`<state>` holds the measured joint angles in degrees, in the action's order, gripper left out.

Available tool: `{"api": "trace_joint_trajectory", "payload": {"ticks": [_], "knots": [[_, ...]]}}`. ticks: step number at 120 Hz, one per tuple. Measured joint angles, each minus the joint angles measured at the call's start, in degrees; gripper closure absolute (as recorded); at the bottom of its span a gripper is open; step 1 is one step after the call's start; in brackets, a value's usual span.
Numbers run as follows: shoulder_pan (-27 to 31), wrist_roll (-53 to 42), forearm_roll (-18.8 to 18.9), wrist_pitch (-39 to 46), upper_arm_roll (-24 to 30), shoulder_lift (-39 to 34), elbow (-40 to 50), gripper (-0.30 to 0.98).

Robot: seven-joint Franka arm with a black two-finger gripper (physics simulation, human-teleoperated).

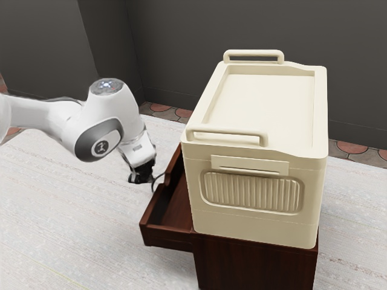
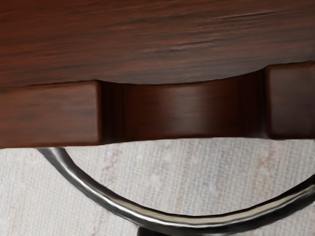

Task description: Push the drawer handle with one arm to close the drawer

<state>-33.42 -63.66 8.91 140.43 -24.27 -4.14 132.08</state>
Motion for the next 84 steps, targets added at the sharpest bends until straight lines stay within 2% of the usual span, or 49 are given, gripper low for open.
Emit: {"api": "trace_joint_trajectory", "payload": {"ticks": [84], "knots": [[-3.7, -3.7, -5.6, 6.9, 0.6, 4.7, -1.6, 0.79]]}}
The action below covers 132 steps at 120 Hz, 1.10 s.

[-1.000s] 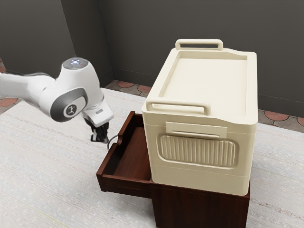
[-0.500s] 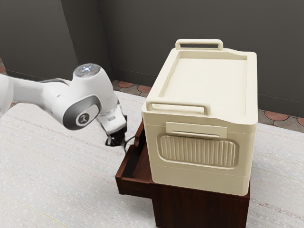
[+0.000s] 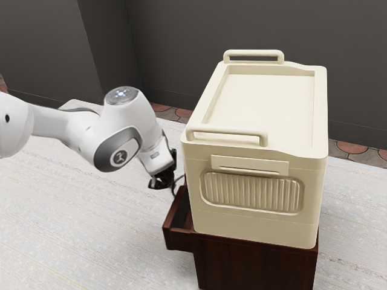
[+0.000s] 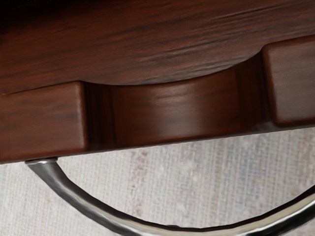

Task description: Push the drawer handle with one arm to close the drawer

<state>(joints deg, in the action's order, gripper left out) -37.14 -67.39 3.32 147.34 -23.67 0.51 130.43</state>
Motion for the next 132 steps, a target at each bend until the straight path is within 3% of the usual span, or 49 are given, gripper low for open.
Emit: {"api": "trace_joint_trajectory", "payload": {"ticks": [29, 62, 86, 132], "knots": [[-0.3, -0.5, -2.1, 1.9, 0.2, 1.2, -0.7, 0.79], [-6.2, -1.0, -4.0, 3.8, 0.3, 1.9, -0.8, 0.78], [-7.2, -1.2, -5.0, 4.4, -0.6, 1.2, 0.4, 0.79], [-10.3, -1.5, -4.8, -0.9, -6.5, -3.7, 0.3, 0.79]]}}
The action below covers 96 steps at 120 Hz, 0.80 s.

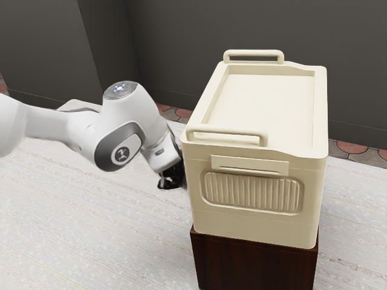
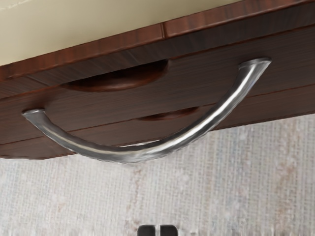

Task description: Push the drawer handle with one arm to close the drawer

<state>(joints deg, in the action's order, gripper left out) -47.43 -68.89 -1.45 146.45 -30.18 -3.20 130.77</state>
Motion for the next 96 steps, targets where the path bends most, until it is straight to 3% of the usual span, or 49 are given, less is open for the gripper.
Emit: {"api": "trace_joint_trajectory", "payload": {"ticks": [18, 38, 60, 76, 96], "knots": [[4.1, 0.1, 0.1, -2.1, -5.9, -0.7, -2.1, 0.79], [5.0, 1.5, 0.4, -9.3, -11.6, 0.8, -13.6, 0.79], [7.4, 6.3, 4.1, -24.0, -13.1, 3.2, -29.6, 0.77], [9.7, 11.2, 5.2, -34.2, -13.2, 4.1, -33.7, 0.50], [11.5, 16.3, 5.5, -40.5, -13.0, 4.5, -34.0, 0.23]]}}
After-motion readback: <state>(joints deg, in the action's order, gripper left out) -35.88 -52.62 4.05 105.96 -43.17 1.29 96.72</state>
